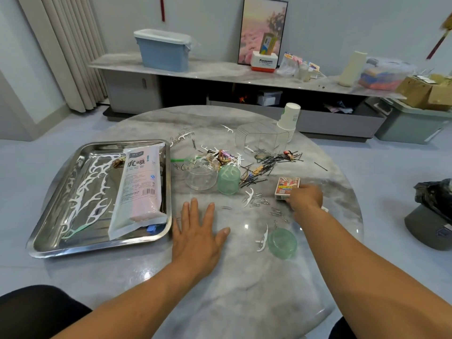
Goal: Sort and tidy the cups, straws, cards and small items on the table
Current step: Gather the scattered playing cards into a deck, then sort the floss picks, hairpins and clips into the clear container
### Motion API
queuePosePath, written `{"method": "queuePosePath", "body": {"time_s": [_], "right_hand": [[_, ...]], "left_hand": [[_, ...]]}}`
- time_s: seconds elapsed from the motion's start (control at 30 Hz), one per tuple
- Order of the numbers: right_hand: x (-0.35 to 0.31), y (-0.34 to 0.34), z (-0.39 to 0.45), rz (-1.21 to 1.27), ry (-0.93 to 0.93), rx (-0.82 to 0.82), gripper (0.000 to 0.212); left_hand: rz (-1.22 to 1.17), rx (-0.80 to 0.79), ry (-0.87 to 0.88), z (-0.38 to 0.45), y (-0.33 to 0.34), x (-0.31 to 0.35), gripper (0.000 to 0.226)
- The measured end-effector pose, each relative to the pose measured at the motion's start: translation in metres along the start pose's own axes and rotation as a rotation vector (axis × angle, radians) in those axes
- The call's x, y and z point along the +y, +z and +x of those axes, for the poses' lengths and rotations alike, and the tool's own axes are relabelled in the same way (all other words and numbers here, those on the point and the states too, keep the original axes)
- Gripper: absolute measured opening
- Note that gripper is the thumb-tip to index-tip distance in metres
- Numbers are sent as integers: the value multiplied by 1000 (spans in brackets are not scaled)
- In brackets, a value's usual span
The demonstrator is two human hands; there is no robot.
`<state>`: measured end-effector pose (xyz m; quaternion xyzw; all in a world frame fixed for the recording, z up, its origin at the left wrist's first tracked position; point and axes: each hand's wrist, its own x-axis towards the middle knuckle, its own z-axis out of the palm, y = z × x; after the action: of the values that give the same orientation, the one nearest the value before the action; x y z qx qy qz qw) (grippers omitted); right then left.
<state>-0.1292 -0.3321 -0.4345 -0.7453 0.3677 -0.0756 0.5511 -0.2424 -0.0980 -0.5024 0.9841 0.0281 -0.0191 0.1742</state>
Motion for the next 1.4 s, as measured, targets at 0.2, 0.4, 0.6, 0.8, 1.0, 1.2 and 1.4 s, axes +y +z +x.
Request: {"method": "queuePosePath", "body": {"time_s": [0.2,0.4,0.6,0.8,1.0,1.2,1.4], "right_hand": [[6,0,-20,-98,-177,50,32],[45,-7,-65,-245,-371,8,41],[69,-10,-83,-184,-550,-30,34],[76,-11,-93,-305,-635,-321,65],[90,-21,-94,-353,-688,-350,65],[67,-22,-66,-225,-719,-89,44],[61,-25,-33,-392,-739,-29,28]], "left_hand": [[13,-57,25,9,0,-3,75],[-107,-84,327,17,-4,6,67],[-69,-65,445,14,-2,10,90],[-9,-26,411,18,6,19,79],[-143,122,234,28,9,25,63],[-220,251,245,25,11,23,59],[-106,220,129,26,10,22,67]]}}
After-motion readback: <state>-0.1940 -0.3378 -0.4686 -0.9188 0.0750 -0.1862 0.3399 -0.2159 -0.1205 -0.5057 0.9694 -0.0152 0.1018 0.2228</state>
